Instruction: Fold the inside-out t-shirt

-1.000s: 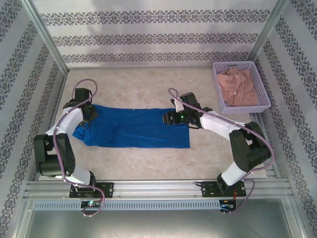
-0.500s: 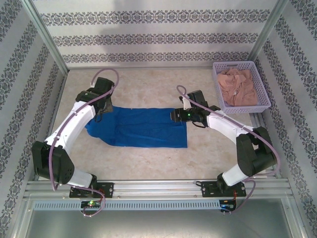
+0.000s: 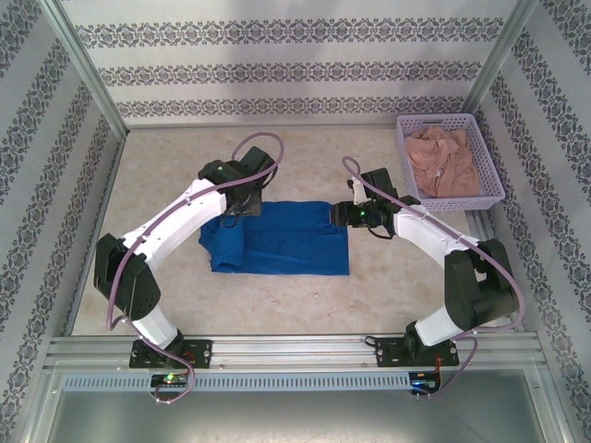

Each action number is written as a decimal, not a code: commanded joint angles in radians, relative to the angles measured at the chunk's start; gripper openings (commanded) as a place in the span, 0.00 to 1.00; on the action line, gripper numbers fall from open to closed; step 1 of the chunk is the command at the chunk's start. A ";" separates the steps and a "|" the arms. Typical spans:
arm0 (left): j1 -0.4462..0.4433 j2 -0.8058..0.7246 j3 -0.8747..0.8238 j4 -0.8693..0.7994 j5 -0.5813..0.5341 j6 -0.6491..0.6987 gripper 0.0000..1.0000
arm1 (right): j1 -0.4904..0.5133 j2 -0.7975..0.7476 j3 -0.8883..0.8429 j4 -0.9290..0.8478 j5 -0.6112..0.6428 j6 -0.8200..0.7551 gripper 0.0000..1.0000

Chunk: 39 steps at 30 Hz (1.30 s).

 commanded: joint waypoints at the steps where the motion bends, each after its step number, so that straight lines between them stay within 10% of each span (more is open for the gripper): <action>1: -0.026 0.034 0.046 -0.032 0.046 -0.053 0.00 | -0.009 0.051 0.007 -0.009 0.004 0.011 0.62; 39: -0.076 0.124 0.097 0.041 0.209 -0.077 0.00 | -0.026 0.329 0.204 -0.040 -0.001 0.028 0.52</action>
